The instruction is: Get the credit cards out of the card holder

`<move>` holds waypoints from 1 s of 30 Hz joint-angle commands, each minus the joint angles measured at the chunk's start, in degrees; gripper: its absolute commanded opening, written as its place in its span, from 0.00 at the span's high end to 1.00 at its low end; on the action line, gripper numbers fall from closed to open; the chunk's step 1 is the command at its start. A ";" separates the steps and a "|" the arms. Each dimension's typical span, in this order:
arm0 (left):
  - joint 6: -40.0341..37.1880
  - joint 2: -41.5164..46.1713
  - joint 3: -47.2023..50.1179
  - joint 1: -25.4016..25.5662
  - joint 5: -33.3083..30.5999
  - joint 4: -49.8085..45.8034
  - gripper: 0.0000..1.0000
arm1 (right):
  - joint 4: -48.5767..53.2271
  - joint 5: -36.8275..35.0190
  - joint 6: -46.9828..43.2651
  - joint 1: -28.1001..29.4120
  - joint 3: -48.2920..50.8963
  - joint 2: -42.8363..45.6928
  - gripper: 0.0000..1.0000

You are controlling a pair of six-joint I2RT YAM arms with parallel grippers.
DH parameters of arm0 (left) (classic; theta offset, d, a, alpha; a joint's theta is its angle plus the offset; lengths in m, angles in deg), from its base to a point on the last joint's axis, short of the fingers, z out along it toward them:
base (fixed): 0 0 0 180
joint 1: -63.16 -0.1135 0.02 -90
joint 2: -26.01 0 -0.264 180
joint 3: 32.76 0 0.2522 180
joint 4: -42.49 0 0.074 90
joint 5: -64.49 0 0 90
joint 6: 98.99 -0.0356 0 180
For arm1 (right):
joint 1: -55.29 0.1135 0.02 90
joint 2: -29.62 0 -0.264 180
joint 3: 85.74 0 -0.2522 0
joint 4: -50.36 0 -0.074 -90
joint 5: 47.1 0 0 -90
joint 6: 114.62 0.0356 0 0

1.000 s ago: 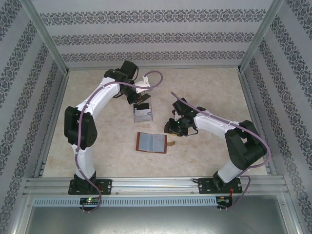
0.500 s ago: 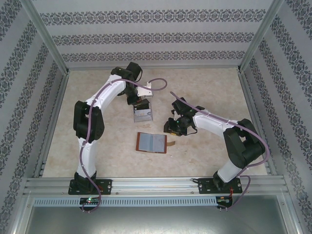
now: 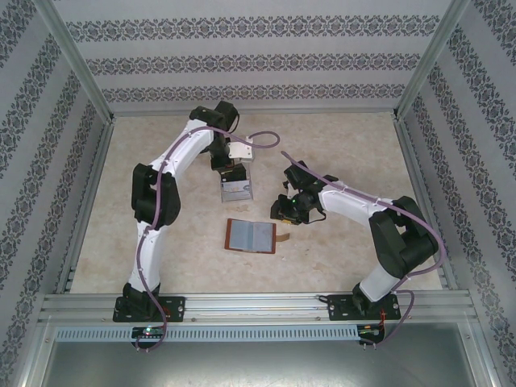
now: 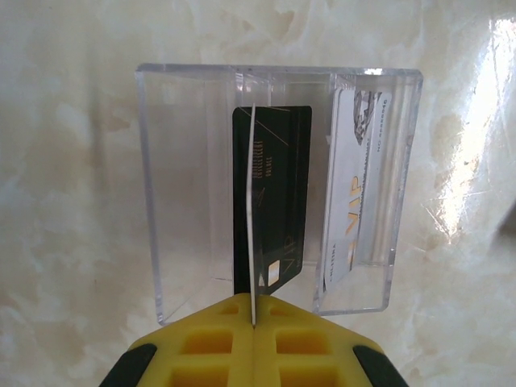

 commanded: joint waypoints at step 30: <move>-5.73 -1.72 -9.88 3.51 -7.97 -9.91 1.00 | -0.24 0.85 -0.15 -0.77 -0.11 -0.60 0.64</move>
